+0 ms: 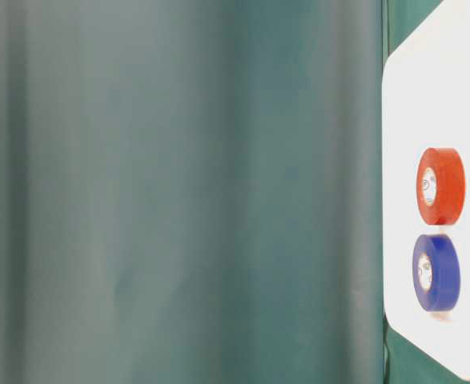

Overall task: Put the tape into the white case with the left arm.
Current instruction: 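Carry the teal tape with the left gripper into the white tray, then release the teal tape below the blue and retract left gripper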

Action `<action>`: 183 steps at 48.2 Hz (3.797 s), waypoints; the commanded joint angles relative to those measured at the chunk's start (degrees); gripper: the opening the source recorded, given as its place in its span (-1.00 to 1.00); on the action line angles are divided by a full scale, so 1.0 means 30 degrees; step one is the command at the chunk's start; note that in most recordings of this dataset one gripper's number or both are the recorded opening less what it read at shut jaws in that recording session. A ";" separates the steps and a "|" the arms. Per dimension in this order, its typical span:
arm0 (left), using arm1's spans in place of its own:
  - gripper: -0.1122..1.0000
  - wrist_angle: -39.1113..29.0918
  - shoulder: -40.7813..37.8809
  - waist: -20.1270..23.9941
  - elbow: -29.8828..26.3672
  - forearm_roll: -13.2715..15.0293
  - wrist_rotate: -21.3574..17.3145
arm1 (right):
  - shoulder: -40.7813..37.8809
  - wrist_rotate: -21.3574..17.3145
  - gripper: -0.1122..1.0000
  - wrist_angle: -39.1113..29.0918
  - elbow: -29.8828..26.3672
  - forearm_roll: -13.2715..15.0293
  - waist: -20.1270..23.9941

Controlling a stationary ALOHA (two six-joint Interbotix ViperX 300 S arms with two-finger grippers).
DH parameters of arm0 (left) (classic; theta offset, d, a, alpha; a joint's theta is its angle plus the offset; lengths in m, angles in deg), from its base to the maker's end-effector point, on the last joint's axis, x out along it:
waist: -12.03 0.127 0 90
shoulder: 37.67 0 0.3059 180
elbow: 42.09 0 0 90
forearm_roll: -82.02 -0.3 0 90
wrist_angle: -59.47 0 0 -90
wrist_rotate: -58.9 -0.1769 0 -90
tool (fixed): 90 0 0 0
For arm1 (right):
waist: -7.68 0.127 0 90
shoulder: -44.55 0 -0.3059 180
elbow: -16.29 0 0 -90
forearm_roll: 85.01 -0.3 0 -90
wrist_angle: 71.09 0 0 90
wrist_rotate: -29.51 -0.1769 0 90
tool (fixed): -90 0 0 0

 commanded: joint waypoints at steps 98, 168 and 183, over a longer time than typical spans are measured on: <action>-0.38 -0.2578 -0.2461 1.0898 -0.7295 -0.0088 0.0117 | -0.0117 0.0000 -0.97 0.0205 -0.0205 0.0059 -0.0029; 0.87 -0.2373 -0.2871 1.1104 -0.7148 -0.0088 0.0205 | -0.0117 0.0000 -0.97 0.0205 -0.0176 0.0029 -0.0029; 0.87 -0.2373 -0.1377 1.0430 -0.6504 -0.0059 0.0205 | -0.0117 0.0000 -0.97 0.0205 -0.0205 0.0059 -0.0029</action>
